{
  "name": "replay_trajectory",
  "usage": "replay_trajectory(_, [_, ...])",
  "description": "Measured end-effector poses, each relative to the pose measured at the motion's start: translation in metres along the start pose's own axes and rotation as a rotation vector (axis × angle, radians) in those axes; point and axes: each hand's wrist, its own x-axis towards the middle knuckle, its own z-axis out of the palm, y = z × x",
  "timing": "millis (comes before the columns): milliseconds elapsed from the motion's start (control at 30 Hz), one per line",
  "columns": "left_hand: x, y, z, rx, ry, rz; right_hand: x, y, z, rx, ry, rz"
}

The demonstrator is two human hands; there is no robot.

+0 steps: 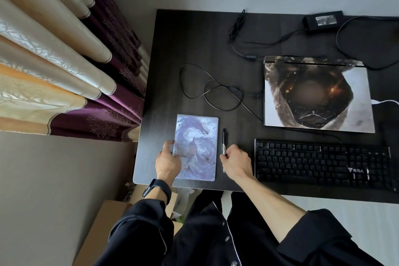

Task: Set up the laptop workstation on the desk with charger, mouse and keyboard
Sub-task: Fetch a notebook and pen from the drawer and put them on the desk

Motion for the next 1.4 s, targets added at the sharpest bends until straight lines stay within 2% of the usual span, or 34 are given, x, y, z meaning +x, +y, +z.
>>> replay_trajectory(333, [-0.003,-0.006,0.002,0.033,-0.034,0.03,0.005,0.0,0.005,0.093,-0.057,-0.005])
replay_trajectory(1400, [-0.011,-0.004,0.009,0.056,0.056,0.009,0.0,0.01,0.005,0.126,-0.032,-0.016])
